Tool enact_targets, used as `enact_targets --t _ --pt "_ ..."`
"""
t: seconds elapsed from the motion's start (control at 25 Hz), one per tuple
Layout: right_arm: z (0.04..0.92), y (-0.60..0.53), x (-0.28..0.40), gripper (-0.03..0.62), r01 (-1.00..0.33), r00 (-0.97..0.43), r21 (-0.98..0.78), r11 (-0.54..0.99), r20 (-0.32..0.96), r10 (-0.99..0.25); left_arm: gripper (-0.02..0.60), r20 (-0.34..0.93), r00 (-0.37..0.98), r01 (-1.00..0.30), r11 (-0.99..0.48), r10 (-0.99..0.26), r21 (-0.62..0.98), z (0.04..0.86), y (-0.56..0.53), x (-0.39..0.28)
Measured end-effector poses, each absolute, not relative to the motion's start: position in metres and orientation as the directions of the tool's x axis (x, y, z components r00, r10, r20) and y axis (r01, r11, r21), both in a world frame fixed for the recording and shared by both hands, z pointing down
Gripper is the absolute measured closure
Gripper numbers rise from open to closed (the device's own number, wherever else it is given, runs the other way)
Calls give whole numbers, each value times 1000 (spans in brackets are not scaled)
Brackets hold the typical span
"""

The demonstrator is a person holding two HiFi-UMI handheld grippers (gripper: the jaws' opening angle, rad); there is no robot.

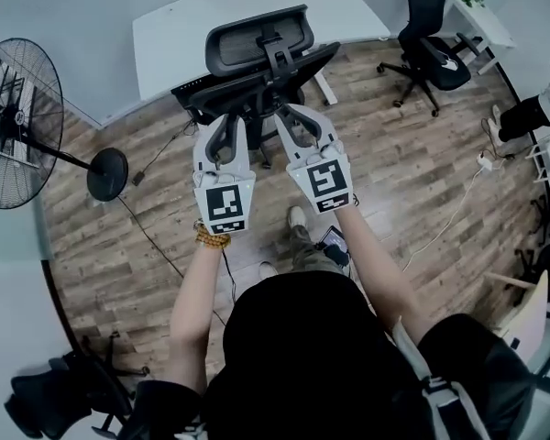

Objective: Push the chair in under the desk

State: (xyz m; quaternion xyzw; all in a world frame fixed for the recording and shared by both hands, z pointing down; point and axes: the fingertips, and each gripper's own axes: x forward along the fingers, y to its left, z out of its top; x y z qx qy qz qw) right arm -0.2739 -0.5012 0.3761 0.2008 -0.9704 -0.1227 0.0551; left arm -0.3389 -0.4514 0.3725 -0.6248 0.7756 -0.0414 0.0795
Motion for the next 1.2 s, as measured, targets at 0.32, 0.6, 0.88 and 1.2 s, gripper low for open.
enact_targets --t 0.32,0.6,0.88,1.2 --pt "401 -454 -243 540 -441 -889 146 885 59 -453 576 -62 -228 -968 233 -972 -95 393 -414 -313" --pt "426 -438 -223 562 -475 -872 65 877 100 -480 578 -39 -206 -972 209 -978 -105 405 -403 -292" --pt "445 -430 -218 594 -453 -875 67 889 159 -458 578 -19 -188 -975 189 -982 -113 415 -398 -286" --pt "451 -447 -223 594 -434 -877 60 899 199 -437 578 6 -191 -976 189 -982 -105 422 -413 -294"
